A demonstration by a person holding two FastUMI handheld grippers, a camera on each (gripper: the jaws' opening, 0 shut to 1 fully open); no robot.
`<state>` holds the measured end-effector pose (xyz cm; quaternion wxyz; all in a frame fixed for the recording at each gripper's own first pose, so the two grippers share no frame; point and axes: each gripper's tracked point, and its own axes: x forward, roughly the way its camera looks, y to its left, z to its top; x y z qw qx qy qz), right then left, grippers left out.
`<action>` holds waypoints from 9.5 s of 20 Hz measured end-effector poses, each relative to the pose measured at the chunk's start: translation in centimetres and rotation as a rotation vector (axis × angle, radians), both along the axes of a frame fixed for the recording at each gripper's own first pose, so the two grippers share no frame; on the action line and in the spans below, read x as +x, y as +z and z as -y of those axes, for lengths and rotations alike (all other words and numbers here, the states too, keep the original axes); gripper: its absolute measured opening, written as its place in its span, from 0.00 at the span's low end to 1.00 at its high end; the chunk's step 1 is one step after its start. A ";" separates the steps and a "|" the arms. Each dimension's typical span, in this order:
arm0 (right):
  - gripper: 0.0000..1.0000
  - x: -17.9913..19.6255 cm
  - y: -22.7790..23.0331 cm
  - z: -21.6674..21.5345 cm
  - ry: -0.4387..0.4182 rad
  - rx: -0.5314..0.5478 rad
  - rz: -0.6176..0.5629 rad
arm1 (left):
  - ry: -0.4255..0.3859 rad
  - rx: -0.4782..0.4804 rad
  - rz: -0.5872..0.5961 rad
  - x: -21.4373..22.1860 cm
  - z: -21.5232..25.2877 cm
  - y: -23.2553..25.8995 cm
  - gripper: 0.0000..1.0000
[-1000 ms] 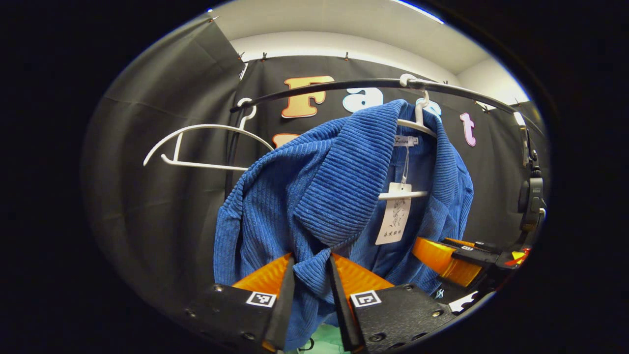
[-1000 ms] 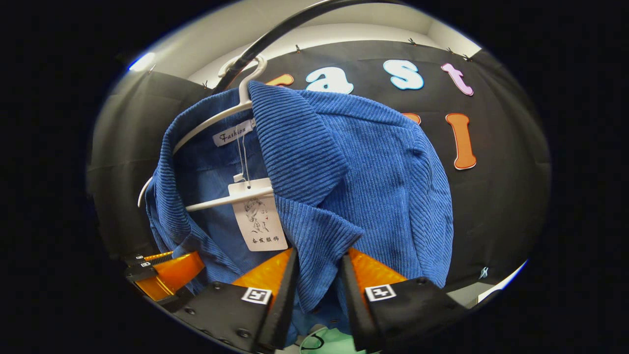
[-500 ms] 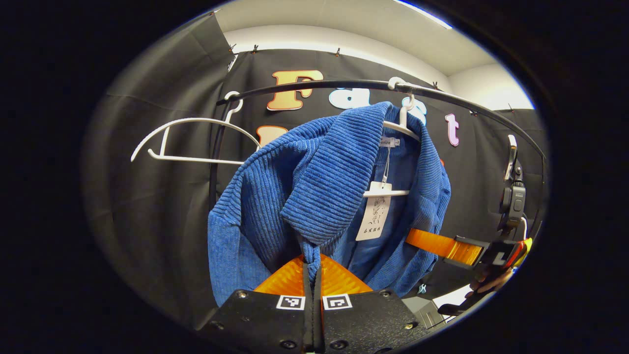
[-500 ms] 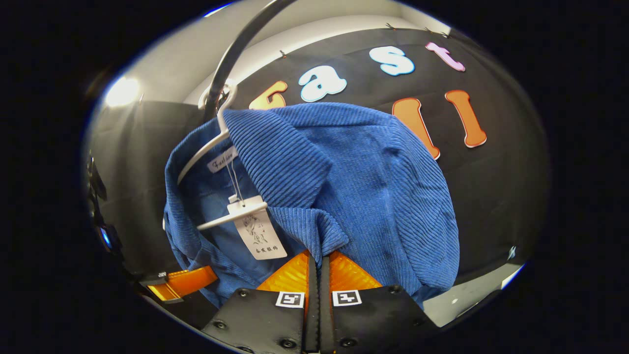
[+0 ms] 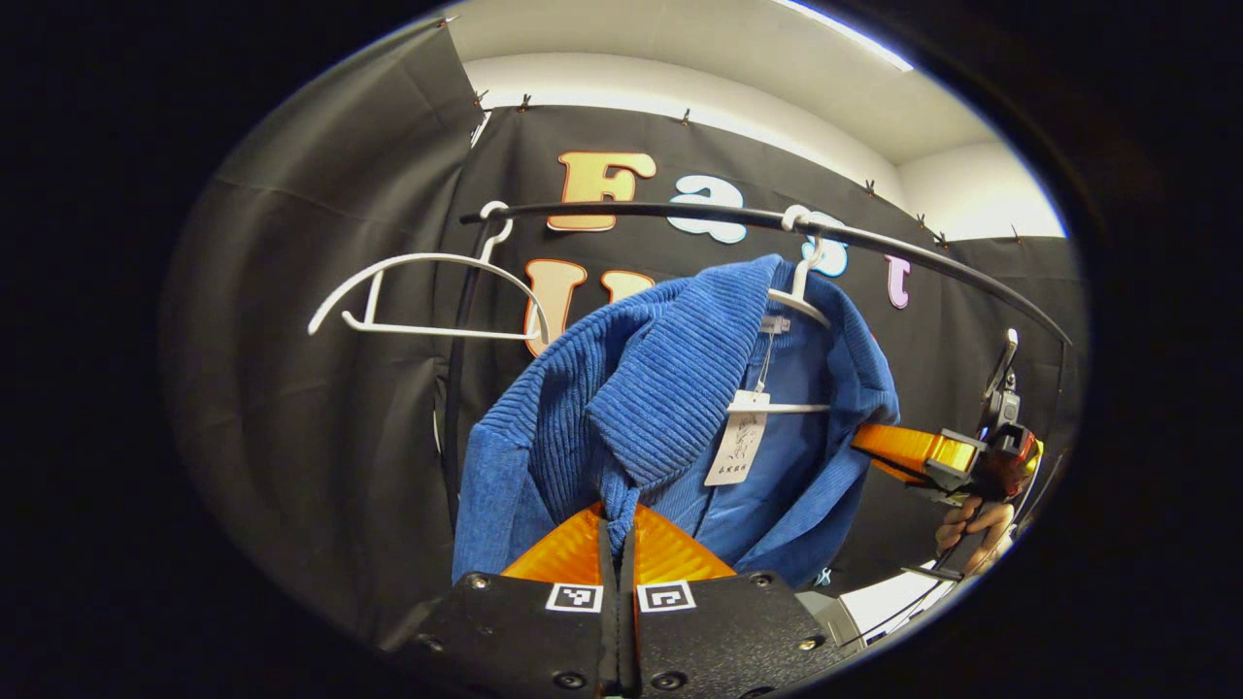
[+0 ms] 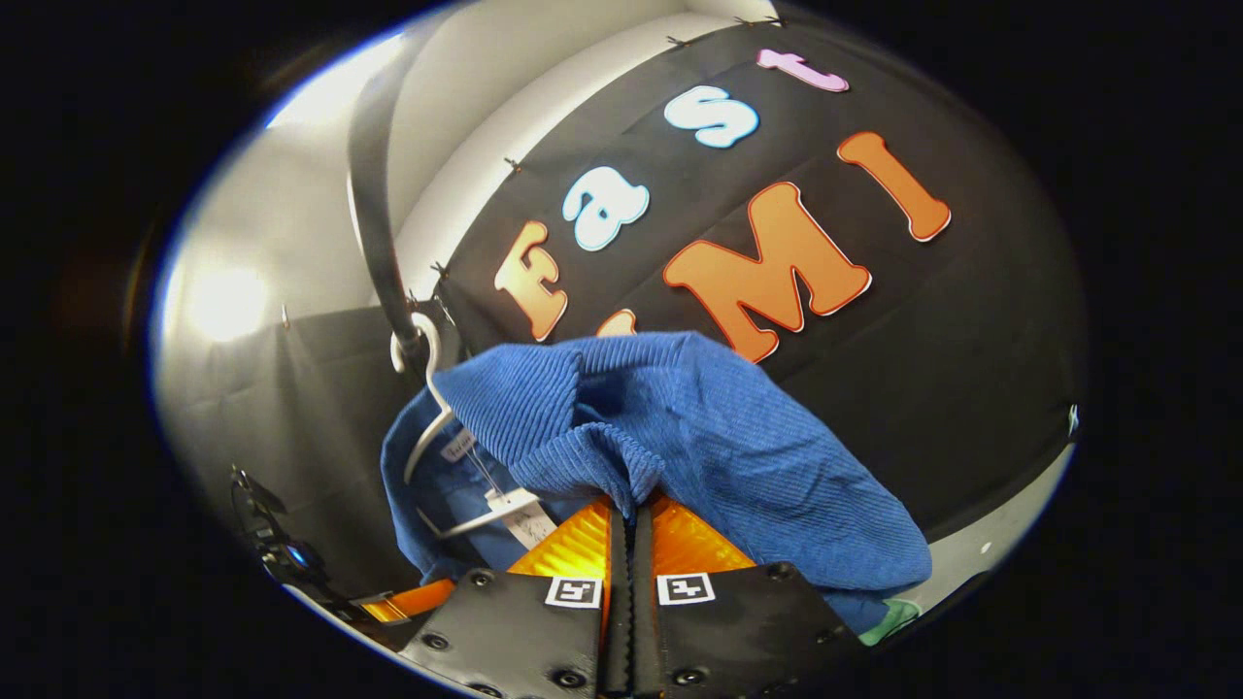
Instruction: Grasp the clothes on the hanger with both hands and then place them into the laundry hamper below.
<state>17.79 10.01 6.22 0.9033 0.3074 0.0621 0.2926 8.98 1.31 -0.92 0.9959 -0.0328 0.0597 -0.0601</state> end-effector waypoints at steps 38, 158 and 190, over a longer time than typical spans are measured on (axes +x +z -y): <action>0.07 9.8 7.8 9.5 -0.072 0.101 -0.001 | -0.002 0.118 0.164 6.8 -8.2 12.7 0.00; 0.99 -13.6 -38.6 13.7 -0.416 -0.733 -0.745 | -0.080 0.248 -0.876 -6.6 5.2 -35.2 0.97; 0.90 -28.9 0.6 21.7 -0.523 -0.716 0.074 | -0.007 0.080 -0.108 -18.6 13.8 1.0 0.94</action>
